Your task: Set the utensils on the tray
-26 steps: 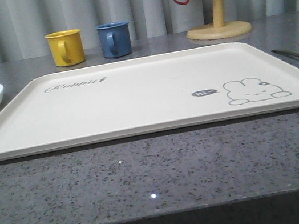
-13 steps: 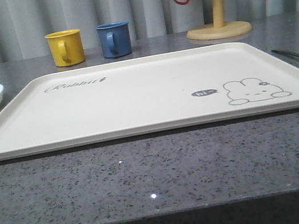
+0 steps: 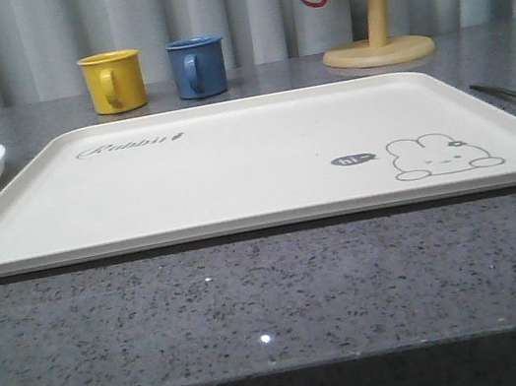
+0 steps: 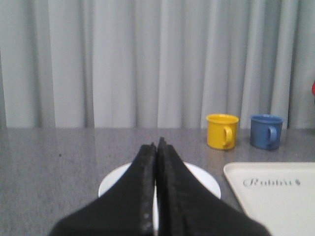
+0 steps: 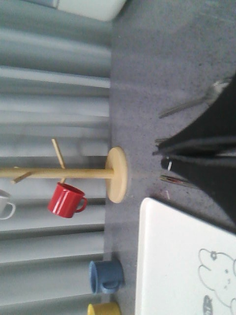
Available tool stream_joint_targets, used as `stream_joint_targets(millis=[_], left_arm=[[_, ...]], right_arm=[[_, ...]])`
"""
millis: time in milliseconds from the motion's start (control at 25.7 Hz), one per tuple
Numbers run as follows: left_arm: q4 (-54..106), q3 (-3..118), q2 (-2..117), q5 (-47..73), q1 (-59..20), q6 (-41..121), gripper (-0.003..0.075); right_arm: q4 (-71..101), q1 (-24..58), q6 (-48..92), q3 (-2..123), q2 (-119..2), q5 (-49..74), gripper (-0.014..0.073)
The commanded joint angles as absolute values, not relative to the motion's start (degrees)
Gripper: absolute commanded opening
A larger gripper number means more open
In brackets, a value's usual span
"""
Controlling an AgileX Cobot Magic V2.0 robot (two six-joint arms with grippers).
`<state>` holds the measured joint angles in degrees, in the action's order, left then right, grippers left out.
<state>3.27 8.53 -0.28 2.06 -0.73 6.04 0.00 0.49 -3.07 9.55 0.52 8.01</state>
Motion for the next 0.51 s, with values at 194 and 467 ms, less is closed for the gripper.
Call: stream_joint_targets(millis=[194, 467], left_arm=[[1.5, 32.9, 12.6, 13.7, -1.0, 5.6, -0.0018], [1.4, 41.3, 24.3, 22.9, -1.0, 5.6, -0.0018]], right_arm=[[0.0, 0.6, -2.3, 33.1, -14.6, 20.2, -0.0069], [0.0, 0.6, -2.3, 41.8, -28.9, 30.3, -0.0069]])
